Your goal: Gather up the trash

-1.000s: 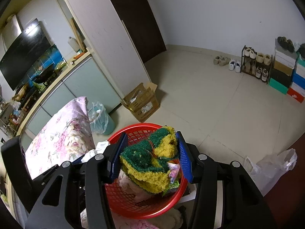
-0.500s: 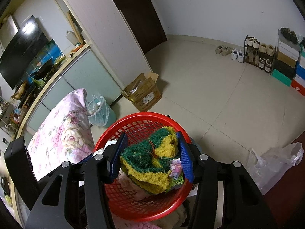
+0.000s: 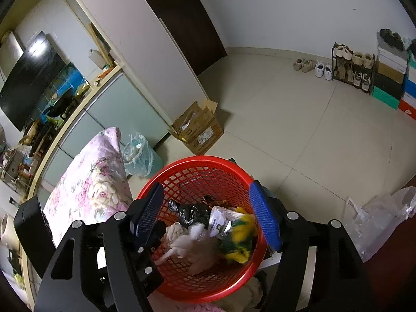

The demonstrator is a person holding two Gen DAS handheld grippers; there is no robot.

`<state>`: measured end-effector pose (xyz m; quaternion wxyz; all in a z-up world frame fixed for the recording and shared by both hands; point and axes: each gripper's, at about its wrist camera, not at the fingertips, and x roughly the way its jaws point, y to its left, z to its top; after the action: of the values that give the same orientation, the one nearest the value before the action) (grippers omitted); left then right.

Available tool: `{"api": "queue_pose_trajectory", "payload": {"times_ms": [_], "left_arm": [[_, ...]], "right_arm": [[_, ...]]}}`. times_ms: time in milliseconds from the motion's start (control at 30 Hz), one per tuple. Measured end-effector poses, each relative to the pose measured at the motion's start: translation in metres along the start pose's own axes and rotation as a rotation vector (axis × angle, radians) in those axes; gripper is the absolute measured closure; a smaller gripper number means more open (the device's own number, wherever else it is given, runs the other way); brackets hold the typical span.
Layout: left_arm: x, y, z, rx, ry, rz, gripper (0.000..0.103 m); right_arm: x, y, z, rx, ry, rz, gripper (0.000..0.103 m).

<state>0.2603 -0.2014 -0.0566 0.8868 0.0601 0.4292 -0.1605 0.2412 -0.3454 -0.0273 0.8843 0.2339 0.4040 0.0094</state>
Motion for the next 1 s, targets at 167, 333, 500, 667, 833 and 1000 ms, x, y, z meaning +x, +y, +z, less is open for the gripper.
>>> {"api": "queue_pose_trajectory", "payload": {"times_ms": [167, 333, 500, 667, 833, 1000], "left_arm": [[-0.005, -0.001, 0.001, 0.010, -0.017, 0.012, 0.027], [-0.006, -0.004, 0.000, 0.013, -0.022, 0.019, 0.022], [-0.011, -0.006, -0.001, 0.029, -0.024, 0.028, 0.021], [-0.020, 0.000, -0.003, 0.015, -0.032, 0.029, 0.021], [-0.034, 0.003, -0.006, 0.023, -0.059, 0.051, 0.021], [-0.052, 0.007, -0.008, 0.011, -0.093, 0.069, 0.021]], "right_arm": [[-0.005, 0.001, 0.001, 0.003, -0.014, 0.001, 0.037], [-0.010, -0.001, 0.002, 0.006, -0.032, -0.008, 0.036], [-0.016, -0.002, 0.003, 0.011, -0.056, -0.026, 0.032], [-0.020, 0.002, 0.003, -0.008, -0.071, -0.038, 0.031], [-0.028, 0.007, 0.002, -0.047, -0.113, -0.096, 0.024], [-0.036, 0.013, -0.001, -0.082, -0.133, -0.108, 0.021]]}}
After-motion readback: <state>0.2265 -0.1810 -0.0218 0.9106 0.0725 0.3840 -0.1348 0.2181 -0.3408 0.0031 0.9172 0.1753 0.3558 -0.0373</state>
